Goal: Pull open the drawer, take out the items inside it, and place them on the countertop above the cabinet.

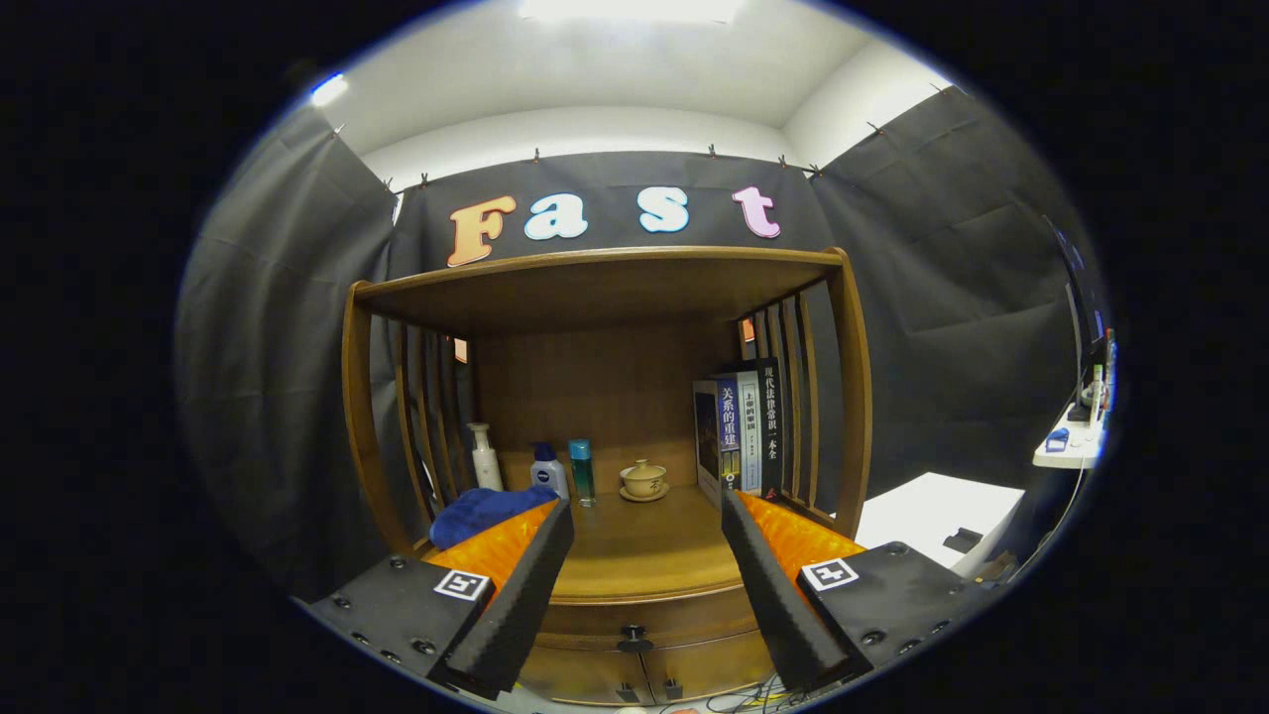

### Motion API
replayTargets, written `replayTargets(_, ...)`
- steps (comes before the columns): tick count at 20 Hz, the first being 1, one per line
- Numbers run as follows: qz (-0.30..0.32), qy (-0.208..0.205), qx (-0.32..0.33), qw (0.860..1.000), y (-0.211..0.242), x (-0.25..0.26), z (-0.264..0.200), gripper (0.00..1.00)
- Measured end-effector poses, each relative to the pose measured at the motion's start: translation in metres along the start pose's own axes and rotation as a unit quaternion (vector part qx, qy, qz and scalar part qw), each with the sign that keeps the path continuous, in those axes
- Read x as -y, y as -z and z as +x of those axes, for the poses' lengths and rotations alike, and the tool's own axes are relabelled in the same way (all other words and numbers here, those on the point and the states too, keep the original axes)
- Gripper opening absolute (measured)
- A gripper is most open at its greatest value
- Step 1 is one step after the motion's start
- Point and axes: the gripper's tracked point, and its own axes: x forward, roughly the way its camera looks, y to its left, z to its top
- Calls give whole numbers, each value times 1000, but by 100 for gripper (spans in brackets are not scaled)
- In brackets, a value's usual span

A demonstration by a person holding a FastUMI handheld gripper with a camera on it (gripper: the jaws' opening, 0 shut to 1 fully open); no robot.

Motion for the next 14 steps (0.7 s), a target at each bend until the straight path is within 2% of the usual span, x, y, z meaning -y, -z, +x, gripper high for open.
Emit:
replayTargets(10,9,7,4,1000,0,0,-6,98)
replayTargets(14,15,14,3,1000,15,6,-4,98)
